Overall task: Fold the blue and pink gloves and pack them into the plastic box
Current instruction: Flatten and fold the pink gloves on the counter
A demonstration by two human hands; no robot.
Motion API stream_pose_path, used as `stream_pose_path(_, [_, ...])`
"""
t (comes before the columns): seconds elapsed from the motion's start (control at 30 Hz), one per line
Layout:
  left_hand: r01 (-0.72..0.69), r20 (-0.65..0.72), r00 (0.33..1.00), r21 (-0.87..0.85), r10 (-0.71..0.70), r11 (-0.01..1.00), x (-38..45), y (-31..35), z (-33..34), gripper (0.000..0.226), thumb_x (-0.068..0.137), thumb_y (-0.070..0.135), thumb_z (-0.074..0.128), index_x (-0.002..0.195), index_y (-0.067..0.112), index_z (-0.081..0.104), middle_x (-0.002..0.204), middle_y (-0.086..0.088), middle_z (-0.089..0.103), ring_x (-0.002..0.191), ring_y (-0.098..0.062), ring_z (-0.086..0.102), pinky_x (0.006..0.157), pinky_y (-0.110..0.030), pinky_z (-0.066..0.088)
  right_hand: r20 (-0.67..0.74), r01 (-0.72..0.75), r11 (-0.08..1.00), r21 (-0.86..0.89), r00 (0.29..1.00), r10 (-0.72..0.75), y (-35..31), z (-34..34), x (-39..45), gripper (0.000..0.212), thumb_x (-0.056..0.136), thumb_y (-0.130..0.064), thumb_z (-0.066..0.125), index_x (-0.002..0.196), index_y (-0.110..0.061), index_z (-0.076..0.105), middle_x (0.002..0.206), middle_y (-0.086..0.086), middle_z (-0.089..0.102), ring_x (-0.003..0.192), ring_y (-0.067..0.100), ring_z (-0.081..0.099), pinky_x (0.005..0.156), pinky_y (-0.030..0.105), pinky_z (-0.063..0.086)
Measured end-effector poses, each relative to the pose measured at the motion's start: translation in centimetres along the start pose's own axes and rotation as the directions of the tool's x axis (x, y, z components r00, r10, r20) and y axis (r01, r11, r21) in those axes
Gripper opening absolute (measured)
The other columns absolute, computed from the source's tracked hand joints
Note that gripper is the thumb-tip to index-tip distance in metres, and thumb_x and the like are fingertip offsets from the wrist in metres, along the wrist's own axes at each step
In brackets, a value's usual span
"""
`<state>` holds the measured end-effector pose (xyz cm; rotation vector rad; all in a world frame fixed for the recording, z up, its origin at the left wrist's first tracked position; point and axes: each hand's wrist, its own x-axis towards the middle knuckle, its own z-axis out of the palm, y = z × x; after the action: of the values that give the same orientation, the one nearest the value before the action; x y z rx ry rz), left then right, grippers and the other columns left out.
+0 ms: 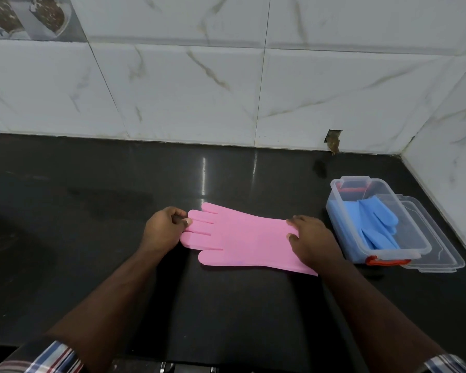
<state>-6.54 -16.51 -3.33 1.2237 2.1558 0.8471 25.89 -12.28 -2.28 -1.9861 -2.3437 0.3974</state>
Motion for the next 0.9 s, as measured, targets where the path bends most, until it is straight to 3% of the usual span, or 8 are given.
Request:
stream_pose_path(0.17, [-0.266,-0.094,0.953,0.187,0.287,0.946,-0.9,0.6,0.9,0.016,0.092,0.023,0.062,0.106,0.022,0.07,0.103,0.003,0.063,0.1,-0.018,0.059,0.085,-0.032,0.047,-0.17,0.113,0.992,0.063,0.98,-0.101,-1.4,0.1,-0.8,0.042,0.099,-0.027,0.048,0.14,-0.022,0.051,0.148,-0.003,0.047,0.137,0.015,0.041,0.114,0.031,0.027])
stream_pose_path(0.27, [-0.509,0.038,0.851,0.303,0.524,0.805,-2.1,2.1,2.8,0.027,0.089,0.029,0.063,0.115,0.024,0.068,0.115,0.001,0.065,0.106,-0.023,0.059,0.091,-0.039,0.049,-0.111,0.156,0.983,0.099,0.983,-0.145,-2.3,1.1,-1.1,0.042,0.1,-0.03,0.043,0.141,-0.023,0.05,0.149,-0.005,0.046,0.138,0.013,0.04,0.115,0.029,0.025])
stream_pose_path(0.33, [-0.602,0.165,0.791,0.39,0.59,0.697,-2.7,3.4,4.3,0.039,0.089,0.039,0.059,0.124,0.023,0.064,0.125,0.001,0.064,0.118,-0.024,0.057,0.099,-0.04,0.046,-0.073,0.148,0.987,0.056,0.987,-0.144,-2.1,1.8,-1.0,0.045,0.101,-0.034,0.04,0.144,-0.023,0.046,0.152,-0.005,0.042,0.141,0.012,0.035,0.116,0.029,0.022])
stream_pose_path(0.43, [-0.606,0.335,0.794,0.503,0.508,0.616,-3.2,4.5,6.2,0.058,0.095,0.053,0.043,0.144,0.024,0.046,0.155,0.0,0.042,0.146,-0.026,0.03,0.119,-0.049,0.023,-0.034,0.112,0.994,0.016,0.993,-0.112,-1.4,2.3,-0.5,0.049,0.102,-0.038,0.035,0.148,-0.023,0.039,0.157,-0.004,0.032,0.146,0.015,0.025,0.118,0.032,0.018])
stream_pose_path(0.53, [-0.589,0.402,0.808,0.552,0.431,0.59,-3.4,4.2,7.5,0.067,0.098,0.061,0.026,0.155,0.027,0.024,0.167,0.004,0.016,0.154,-0.025,0.006,0.123,-0.055,0.002,0.007,0.094,0.995,-0.01,0.996,-0.094,-0.6,2.7,-0.4,0.051,0.104,-0.038,0.03,0.151,-0.021,0.031,0.161,0.0,0.023,0.149,0.018,0.016,0.12,0.035,0.011])
stream_pose_path(0.77, [-0.576,0.414,0.817,0.598,0.4,0.557,-3.4,3.0,8.1,0.074,0.094,0.069,0.009,0.158,0.031,0.012,0.168,0.007,0.008,0.155,-0.022,-0.001,0.122,-0.055,-0.004,0.062,0.111,0.991,-0.071,0.992,-0.107,-0.2,3.2,-0.5,0.052,0.104,-0.038,0.025,0.154,-0.022,0.022,0.164,-0.001,0.01,0.151,0.019,0.003,0.121,0.042,0.003])
stream_pose_path(0.83, [-0.574,0.422,0.819,0.597,0.389,0.56,-3.4,3.4,8.0,0.074,0.095,0.069,0.01,0.158,0.031,0.011,0.168,0.006,0.006,0.155,-0.023,-0.003,0.122,-0.056,-0.004,0.033,0.081,0.996,-0.03,0.996,-0.08,0.4,2.4,-0.2,0.049,0.103,-0.034,0.032,0.151,-0.025,0.031,0.163,-0.002,0.015,0.151,0.019,0.006,0.121,0.044,0.009])
stream_pose_path(0.9, [-0.58,0.431,0.815,0.598,0.388,0.553,-3.4,3.9,7.8,0.075,0.095,0.07,0.011,0.158,0.031,0.01,0.168,0.006,0.005,0.155,-0.024,-0.004,0.121,-0.059,-0.005,-0.047,0.024,0.999,0.029,0.999,-0.022,1.1,1.6,0.0,0.042,0.1,-0.029,0.044,0.141,-0.024,0.046,0.158,0.0,0.032,0.148,0.021,0.021,0.118,0.04,0.02])
